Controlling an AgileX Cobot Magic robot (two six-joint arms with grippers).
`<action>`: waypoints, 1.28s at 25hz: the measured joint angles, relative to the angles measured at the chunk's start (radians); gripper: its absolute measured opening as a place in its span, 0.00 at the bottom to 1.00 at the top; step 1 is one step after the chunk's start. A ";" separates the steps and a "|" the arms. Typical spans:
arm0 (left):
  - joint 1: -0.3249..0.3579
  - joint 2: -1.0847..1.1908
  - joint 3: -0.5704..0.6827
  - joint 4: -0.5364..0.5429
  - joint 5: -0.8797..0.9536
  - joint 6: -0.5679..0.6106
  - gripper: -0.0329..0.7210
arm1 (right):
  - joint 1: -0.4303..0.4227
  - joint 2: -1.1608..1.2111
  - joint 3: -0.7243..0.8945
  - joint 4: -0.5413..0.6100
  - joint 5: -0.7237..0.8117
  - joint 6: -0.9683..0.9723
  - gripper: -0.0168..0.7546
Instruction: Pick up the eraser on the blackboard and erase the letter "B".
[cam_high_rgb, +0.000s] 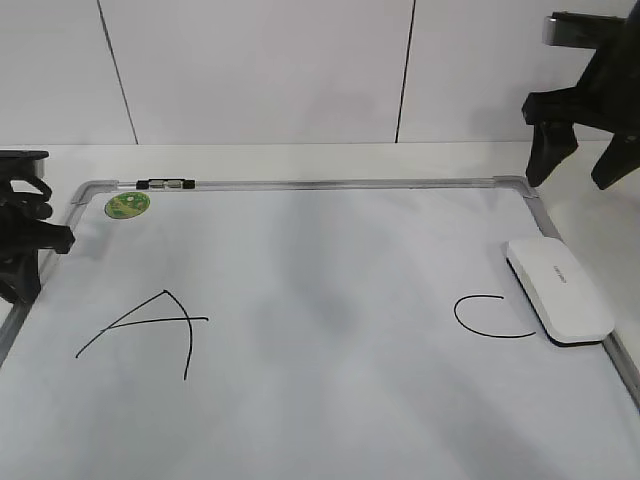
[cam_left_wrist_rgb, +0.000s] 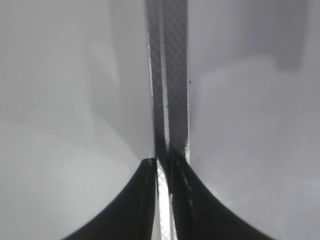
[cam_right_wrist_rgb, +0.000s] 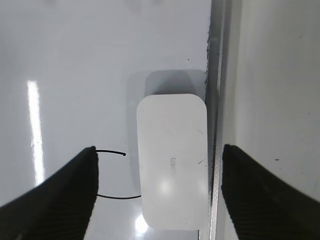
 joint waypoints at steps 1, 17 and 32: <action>0.000 0.000 0.000 -0.005 -0.002 0.000 0.22 | 0.000 0.000 0.000 0.000 0.000 0.002 0.79; -0.004 -0.017 -0.106 -0.022 0.149 0.000 0.46 | 0.000 -0.103 0.000 0.019 0.002 0.008 0.78; -0.008 -0.207 -0.198 -0.068 0.325 0.010 0.42 | 0.000 -0.544 0.290 0.021 0.012 0.008 0.78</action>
